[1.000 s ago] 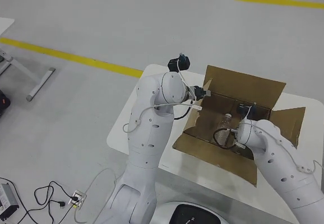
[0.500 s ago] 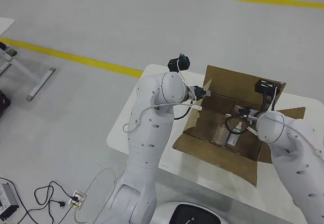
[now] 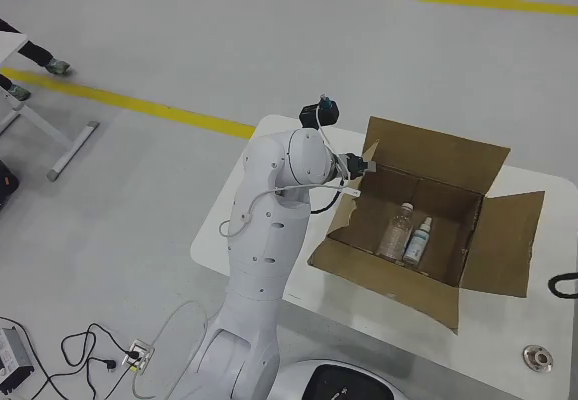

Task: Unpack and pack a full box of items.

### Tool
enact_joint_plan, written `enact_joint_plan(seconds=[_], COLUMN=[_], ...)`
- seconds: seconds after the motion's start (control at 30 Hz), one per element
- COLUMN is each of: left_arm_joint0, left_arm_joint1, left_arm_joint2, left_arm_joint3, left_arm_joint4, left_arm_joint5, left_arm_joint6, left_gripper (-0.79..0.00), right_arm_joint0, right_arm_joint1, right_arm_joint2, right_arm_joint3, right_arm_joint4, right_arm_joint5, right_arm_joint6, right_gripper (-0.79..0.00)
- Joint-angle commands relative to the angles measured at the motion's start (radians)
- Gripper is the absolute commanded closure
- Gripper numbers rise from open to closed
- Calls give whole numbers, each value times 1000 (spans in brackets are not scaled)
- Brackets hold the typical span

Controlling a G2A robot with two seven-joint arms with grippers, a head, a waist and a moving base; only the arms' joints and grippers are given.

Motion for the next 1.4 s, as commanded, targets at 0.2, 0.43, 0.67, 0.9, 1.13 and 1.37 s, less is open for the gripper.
enact_joint_plan(seconds=[0.2,0.43,0.67,0.9,1.13,1.37], left_arm_joint0=[0,0,0,0,0,0], left_arm_joint1=[0,0,0,0,0,0], left_arm_joint2=[0,0,0,0,0,0], left_arm_joint3=[0,0,0,0,0,0], left_arm_joint4=[0,0,0,0,0,0], left_arm_joint5=[0,0,0,0,0,0], left_arm_joint6=[0,0,0,0,0,0], left_gripper=[-785,-785,-785,-785,-785,-785], right_arm_joint0=[-213,-349,-368,-316,-277,-270], right_arm_joint1=[23,34,49,57,56,59], right_arm_joint2=[120,68,31,-12,-76,-81], right_arm_joint3=[49,131,195,234,292,363], right_arm_joint4=[-33,-61,-104,-86,-96,-98], right_arm_joint5=[-191,-271,-312,-317,-319,-311], right_arm_joint6=[130,130,130,130,130,113], right_gripper=[0,0,-80,-292,-366,-523])
